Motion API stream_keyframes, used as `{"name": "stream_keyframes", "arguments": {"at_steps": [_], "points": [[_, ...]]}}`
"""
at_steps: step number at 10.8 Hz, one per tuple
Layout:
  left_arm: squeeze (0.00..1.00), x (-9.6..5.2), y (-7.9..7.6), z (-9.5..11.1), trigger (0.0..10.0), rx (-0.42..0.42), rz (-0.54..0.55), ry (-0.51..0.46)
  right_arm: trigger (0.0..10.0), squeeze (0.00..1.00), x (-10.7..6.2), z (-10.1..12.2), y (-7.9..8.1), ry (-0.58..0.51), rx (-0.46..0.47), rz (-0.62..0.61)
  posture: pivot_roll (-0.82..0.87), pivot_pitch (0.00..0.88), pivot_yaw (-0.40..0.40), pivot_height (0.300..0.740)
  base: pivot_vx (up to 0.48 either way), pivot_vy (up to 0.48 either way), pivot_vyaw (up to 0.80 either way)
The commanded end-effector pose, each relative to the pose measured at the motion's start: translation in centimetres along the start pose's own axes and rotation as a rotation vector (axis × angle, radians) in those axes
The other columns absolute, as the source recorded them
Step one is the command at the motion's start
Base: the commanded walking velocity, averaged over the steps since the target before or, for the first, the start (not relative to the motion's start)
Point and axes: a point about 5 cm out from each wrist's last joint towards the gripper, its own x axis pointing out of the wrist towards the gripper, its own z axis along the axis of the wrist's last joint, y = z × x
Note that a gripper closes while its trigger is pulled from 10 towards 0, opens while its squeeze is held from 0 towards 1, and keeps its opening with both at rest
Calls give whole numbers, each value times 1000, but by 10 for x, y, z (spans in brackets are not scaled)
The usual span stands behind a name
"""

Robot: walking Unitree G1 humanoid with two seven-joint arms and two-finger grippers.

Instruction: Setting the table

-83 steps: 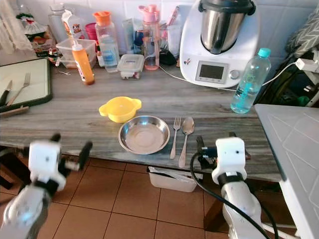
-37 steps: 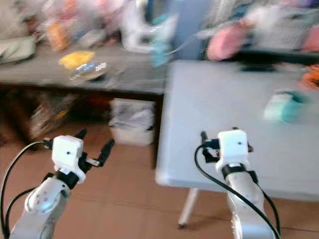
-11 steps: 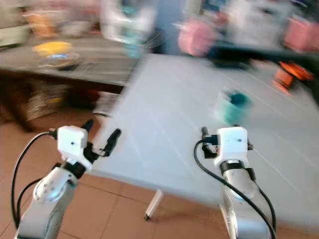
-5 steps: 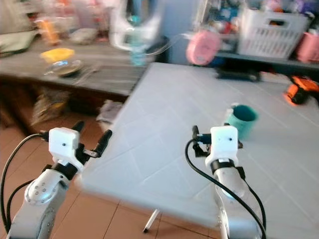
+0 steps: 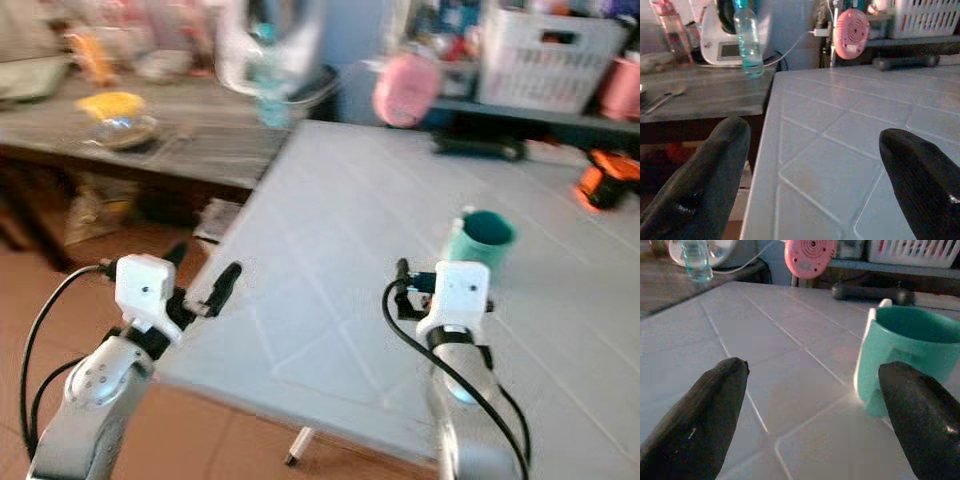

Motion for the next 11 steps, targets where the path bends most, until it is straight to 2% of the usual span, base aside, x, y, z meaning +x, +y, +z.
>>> {"name": "stream_keyframes", "arguments": {"at_steps": [1,2,4,6,9,11], "points": [[0,2,-2,0,10000,0,-17,-1,10000,0,4,-1,-1,13,25,-21,59,22,26,740,0,0,0],[0,3,-6,3,10000,-22,-65,-12,10000,0,8,0,2,14,30,-22,69,23,21,740,0,0,0],[0,3,-6,6,10000,-1,-74,-17,10000,0,10,-6,1,49,54,-67,77,29,22,740,0,0,0],[0,2,-8,6,10000,-1,-95,-13,10000,0,13,-11,-6,74,68,-153,87,43,28,740,0,0,0],[0,0,-6,5,10000,0,-93,-6,10000,0,15,-11,-8,58,46,-172,88,49,34,740,0,0,0],[0,3,-9,6,10000,-5,-98,-10,10000,0,28,-6,-18,20,5,-227,83,50,40,740,0,0,0]]}}
